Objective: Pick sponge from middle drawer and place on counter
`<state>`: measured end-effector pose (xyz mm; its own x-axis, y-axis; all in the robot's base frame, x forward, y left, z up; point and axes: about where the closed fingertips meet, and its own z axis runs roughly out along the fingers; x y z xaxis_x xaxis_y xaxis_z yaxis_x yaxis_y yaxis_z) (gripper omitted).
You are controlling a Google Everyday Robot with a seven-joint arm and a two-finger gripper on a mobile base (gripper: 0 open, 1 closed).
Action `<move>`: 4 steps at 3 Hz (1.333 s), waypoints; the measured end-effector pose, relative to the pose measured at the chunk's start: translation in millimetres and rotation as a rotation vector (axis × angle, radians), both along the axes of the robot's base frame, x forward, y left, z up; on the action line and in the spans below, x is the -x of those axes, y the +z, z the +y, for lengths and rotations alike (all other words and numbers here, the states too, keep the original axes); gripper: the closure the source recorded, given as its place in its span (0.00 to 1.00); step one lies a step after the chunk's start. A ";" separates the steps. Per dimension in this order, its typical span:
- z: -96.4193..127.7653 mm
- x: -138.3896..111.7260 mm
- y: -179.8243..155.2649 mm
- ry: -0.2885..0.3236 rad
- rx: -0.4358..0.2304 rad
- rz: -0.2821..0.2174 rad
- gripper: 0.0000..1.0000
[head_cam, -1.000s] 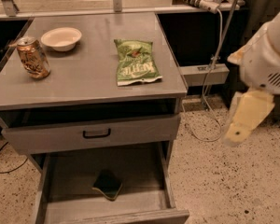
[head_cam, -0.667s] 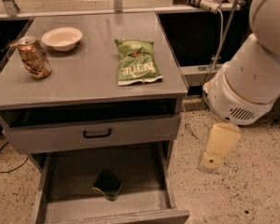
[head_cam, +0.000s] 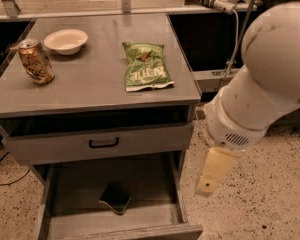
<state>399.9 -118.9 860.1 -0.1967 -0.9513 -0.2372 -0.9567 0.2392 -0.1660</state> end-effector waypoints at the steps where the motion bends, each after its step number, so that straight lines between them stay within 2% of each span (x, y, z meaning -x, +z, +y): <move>1: 35.2 -6.0 -59.0 0.006 -0.043 0.027 0.00; 2: 58.9 -17.3 -105.7 0.006 -0.073 0.038 0.00; 3: 59.4 -17.0 -106.7 0.008 -0.075 0.040 0.00; 4: 70.0 -18.1 -135.0 -0.010 -0.110 0.037 0.00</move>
Offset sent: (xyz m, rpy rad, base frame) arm 0.0280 0.0857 -0.1629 0.0982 0.0748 0.0140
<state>418.0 -48.9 725.0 -0.2164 -0.9179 -0.3325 -0.9591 0.2634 -0.1032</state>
